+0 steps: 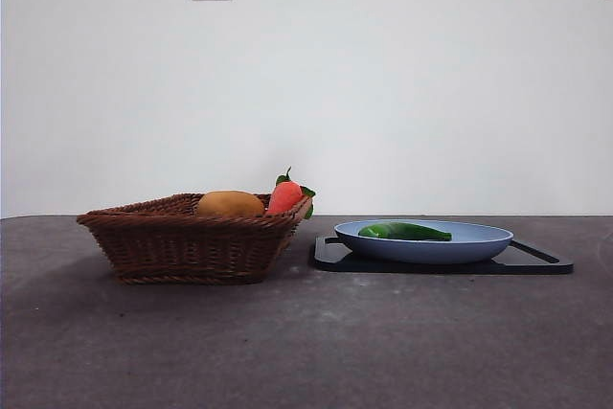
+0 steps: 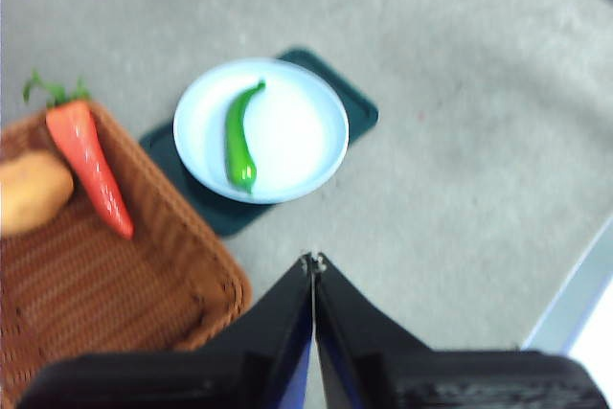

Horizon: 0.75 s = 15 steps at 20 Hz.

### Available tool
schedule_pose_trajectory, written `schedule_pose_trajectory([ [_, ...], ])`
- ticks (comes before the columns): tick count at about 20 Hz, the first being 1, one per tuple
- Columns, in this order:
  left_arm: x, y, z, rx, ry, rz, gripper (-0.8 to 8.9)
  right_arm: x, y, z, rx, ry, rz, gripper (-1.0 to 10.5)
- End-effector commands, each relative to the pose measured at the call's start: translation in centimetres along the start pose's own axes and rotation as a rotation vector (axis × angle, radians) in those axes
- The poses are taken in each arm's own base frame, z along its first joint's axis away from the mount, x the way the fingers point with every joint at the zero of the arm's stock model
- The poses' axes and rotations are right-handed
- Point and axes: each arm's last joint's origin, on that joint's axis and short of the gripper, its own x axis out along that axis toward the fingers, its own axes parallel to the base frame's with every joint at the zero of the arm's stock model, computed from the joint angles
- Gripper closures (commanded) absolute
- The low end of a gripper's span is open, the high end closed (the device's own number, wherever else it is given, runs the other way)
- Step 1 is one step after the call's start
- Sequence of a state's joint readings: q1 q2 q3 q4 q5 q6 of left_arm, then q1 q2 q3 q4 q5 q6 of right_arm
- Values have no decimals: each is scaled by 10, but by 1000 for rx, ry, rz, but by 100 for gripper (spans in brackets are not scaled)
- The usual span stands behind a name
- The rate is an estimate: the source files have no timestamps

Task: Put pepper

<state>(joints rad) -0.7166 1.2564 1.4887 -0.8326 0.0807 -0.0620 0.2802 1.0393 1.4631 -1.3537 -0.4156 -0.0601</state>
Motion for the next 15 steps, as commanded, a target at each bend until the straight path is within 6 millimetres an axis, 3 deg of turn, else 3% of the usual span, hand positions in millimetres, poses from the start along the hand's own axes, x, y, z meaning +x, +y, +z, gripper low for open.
schedule_pose_trajectory([
  [1,0,-3,7,20,-40,-10,806,-2,1,2,-2,2,0,936],
  [5,-1,-3,12,28,-94,-13,806,-2,1,2,-2,2,-1,936],
  [9,-12,13,23,121,-220,90,806,-2,1,2,-2,1,0,936],
  [11,-32,26,30,151,-334,160,806,-2,1,2,-2,2,0,936],
  [15,-94,52,27,122,-519,344,806,-2,1,2,-2,1,-1,936],
])
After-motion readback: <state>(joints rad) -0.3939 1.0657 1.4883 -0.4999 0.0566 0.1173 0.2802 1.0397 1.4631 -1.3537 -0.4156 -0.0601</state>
